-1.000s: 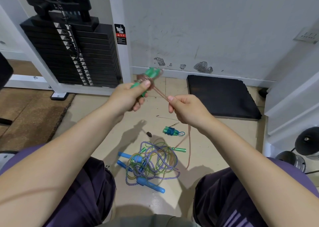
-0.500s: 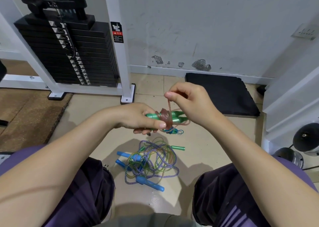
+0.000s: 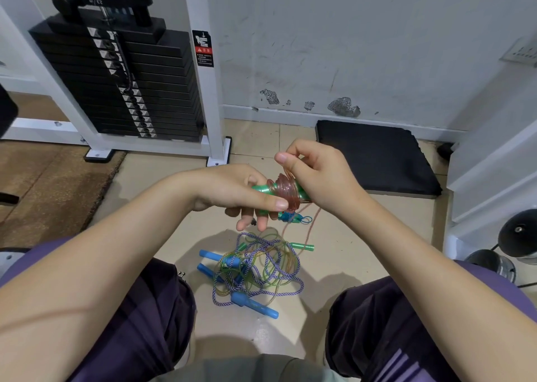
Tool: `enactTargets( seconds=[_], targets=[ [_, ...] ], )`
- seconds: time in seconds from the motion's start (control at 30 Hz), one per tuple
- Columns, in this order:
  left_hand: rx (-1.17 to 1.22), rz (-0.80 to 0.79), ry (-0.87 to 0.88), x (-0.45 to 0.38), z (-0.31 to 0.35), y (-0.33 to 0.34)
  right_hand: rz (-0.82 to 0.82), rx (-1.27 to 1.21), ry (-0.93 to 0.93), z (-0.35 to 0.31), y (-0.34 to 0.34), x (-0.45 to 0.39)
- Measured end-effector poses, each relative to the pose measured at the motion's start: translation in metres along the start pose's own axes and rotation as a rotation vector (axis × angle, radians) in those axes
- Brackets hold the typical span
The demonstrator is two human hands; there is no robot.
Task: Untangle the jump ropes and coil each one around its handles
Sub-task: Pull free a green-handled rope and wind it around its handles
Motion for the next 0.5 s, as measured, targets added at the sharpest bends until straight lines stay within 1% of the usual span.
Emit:
enactTargets(
  seconds=[0.07, 0.1, 0.2, 0.27, 0.33, 0.43, 0.5],
  targets=[
    [-0.011, -0.007, -0.020, 0.001, 0.001, 0.004, 0.007, -0.009, -0.004, -0.002, 0.002, 0.001],
    [-0.030, 0.024, -0.028, 0.001, 0.001, 0.006, 0.012, -0.018, 0.000, -0.003, 0.002, 0.002],
    [-0.101, 0.212, -0.032, -0.002, 0.004, 0.007, 0.017, -0.027, 0.018, -0.002, 0.002, 0.001],
    [-0.128, 0.295, -0.017, -0.003, 0.004, 0.003, -0.017, -0.061, 0.059, 0.002, 0.001, -0.001],
    [-0.144, 0.334, -0.009, -0.003, 0.003, -0.002, -0.066, -0.136, 0.108, 0.007, -0.001, -0.003],
    [-0.184, 0.334, 0.008, -0.003, 0.003, -0.001, -0.145, -0.259, 0.152, 0.011, -0.002, -0.003],
    [-0.193, 0.356, 0.022, -0.004, 0.003, -0.001, -0.165, -0.276, 0.165, 0.013, -0.002, -0.003]
  ],
)
Point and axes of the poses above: each hand's wrist, its own x-axis away from the middle knuckle, its own y-axis out of the palm, z = x × y, the point moved 5 cm from there along -x, towards the middle knuckle, and after that the axes turned 2 degrees about x, right-handed, at the moved point
